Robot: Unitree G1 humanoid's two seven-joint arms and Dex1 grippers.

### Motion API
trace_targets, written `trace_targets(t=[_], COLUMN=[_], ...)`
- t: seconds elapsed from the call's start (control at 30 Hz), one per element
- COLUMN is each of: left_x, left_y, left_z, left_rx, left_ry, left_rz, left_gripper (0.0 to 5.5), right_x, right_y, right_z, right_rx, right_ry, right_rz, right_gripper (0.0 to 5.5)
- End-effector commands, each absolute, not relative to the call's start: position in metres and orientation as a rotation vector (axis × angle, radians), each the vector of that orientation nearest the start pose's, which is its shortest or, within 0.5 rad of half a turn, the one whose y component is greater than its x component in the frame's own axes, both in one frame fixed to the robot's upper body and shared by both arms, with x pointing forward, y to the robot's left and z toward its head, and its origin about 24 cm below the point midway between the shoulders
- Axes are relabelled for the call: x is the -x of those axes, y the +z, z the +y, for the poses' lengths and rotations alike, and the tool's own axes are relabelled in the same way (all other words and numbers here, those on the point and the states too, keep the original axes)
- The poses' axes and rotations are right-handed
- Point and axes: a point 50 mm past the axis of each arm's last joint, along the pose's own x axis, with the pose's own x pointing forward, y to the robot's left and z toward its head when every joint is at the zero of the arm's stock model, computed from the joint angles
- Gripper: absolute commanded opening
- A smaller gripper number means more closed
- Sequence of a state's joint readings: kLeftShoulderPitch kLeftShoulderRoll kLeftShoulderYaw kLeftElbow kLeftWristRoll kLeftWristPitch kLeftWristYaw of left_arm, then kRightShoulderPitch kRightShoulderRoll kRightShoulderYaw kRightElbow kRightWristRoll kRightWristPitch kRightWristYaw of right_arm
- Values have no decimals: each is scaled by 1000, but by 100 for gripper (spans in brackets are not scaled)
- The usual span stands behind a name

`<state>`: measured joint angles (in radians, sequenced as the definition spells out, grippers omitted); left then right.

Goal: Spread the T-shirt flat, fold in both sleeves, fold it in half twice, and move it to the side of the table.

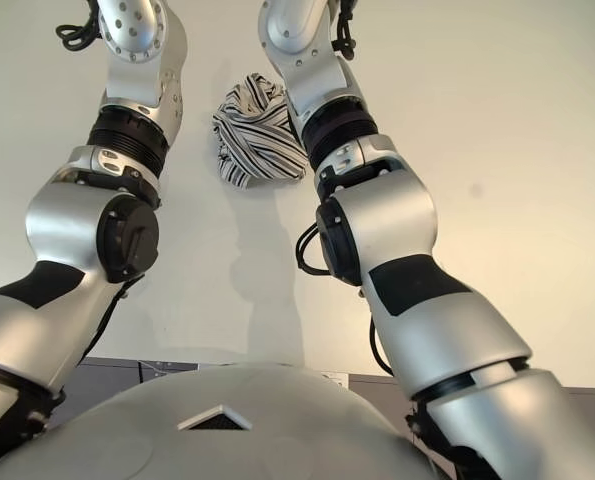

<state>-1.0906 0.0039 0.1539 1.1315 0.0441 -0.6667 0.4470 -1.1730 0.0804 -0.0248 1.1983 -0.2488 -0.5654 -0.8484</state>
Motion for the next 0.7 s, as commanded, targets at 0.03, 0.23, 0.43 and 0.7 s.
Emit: trace_targets(t=[0.03, 0.23, 0.43, 0.7], left_x=[-402, -361, -370, -372], left_y=[183, 139, 176, 172], left_z=[107, 129, 117, 120], left_rx=[105, 308, 124, 47], left_ry=[162, 42, -33, 14], left_rz=[-468, -283, -246, -171], left_gripper=[375, 375, 375, 375], right_x=[-395, -367, -373, -376], right_y=[192, 145, 189, 184], right_z=[-54, -98, -79, -76], right_rx=[-3, -108, -177, -60], right_ry=[-271, -214, -64, -12], right_rz=[-474, -443, -427, -342], right_gripper=[374, 374, 374, 374])
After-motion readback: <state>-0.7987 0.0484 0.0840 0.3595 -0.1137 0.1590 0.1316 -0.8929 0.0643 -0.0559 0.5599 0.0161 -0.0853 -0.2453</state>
